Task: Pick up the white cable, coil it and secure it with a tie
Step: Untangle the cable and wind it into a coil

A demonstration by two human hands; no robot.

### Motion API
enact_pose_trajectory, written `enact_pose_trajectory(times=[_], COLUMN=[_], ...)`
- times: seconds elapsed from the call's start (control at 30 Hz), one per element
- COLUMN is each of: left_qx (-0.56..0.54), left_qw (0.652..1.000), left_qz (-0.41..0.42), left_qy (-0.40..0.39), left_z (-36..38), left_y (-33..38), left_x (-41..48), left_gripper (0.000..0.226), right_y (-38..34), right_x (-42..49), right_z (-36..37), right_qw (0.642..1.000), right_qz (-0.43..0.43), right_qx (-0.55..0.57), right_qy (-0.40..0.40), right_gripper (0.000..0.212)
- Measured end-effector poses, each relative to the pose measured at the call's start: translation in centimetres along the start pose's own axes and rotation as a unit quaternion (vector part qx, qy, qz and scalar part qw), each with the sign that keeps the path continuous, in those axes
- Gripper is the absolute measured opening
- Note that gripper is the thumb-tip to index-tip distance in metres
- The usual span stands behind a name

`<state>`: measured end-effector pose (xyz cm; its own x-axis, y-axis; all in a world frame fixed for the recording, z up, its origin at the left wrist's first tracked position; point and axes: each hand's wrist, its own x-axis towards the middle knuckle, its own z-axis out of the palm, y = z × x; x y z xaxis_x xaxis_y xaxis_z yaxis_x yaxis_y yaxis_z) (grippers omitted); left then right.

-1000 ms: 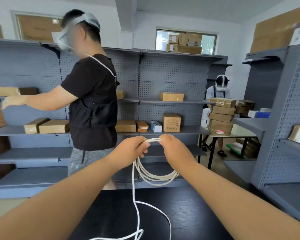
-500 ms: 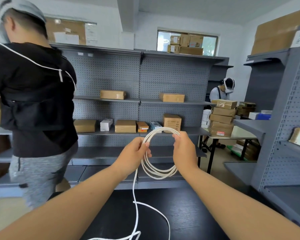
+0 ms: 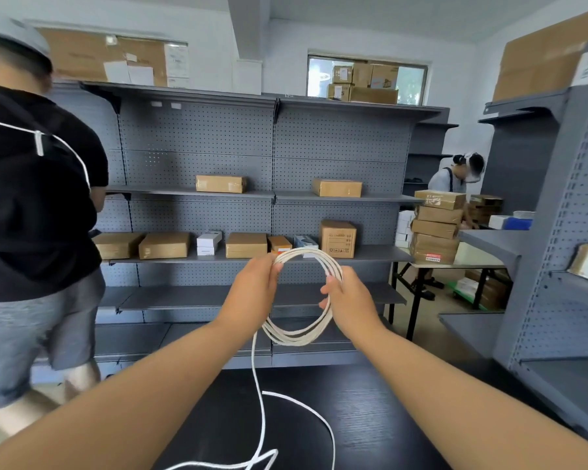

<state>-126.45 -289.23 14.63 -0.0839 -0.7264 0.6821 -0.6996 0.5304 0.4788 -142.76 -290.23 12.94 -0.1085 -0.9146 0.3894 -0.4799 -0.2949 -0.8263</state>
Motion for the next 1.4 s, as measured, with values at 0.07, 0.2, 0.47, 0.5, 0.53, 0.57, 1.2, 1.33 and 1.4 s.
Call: enact_pose_trajectory(times=[0.07,0.2,0.47,0.5,0.53,0.57,1.2,1.33,1.4], left_qx=[0.01,0.022,0.023,0.021,0.015,0.002,-0.414,-0.278,-0.175], left_qw=[1.0,0.997,0.991,0.991,0.991,0.991,0.867,0.946,0.978], left_qz=[0.013,0.047,0.066,0.063,0.055,0.038,-0.206,-0.148,-0.104], left_qy=[-0.01,-0.052,-0.111,-0.116,-0.122,-0.129,-0.185,-0.073,-0.036], left_z=[-0.4,-1.2,-1.8,-1.8,-1.7,-1.7,-0.7,-0.5,-0.7], left_y=[0.1,0.5,0.8,0.7,0.5,0.4,-1.6,-1.2,-1.1], left_x=[0.3,0.6,0.7,0.7,0.7,0.6,-1.4,-0.9,-0.6], left_gripper=[0.033,0.018,0.02,0.022,0.024,0.027,0.013,0.018,0.019], right_y=[-0.2,-0.9,-2.9,-3.0,-3.1,-3.1,-1.0,-0.6,-0.4], right_x=[0.1,0.3,-0.2,-0.2,-0.3,-0.4,1.0,0.8,0.6], right_z=[-0.1,-0.6,-0.3,-0.3,-0.2,-0.3,-1.2,-0.8,-0.6], right_qw=[1.0,0.993,0.964,0.961,0.959,0.958,0.99,0.993,0.995], right_qz=[-0.015,-0.086,-0.171,-0.175,-0.179,-0.182,-0.053,-0.027,-0.02], right_qx=[-0.014,-0.077,-0.185,-0.198,-0.207,-0.211,-0.001,0.034,0.04], right_qy=[-0.009,-0.022,-0.081,-0.078,-0.074,-0.069,0.134,0.112,0.094], right_gripper=[0.01,0.035,0.022,0.022,0.023,0.024,0.025,0.024,0.025])
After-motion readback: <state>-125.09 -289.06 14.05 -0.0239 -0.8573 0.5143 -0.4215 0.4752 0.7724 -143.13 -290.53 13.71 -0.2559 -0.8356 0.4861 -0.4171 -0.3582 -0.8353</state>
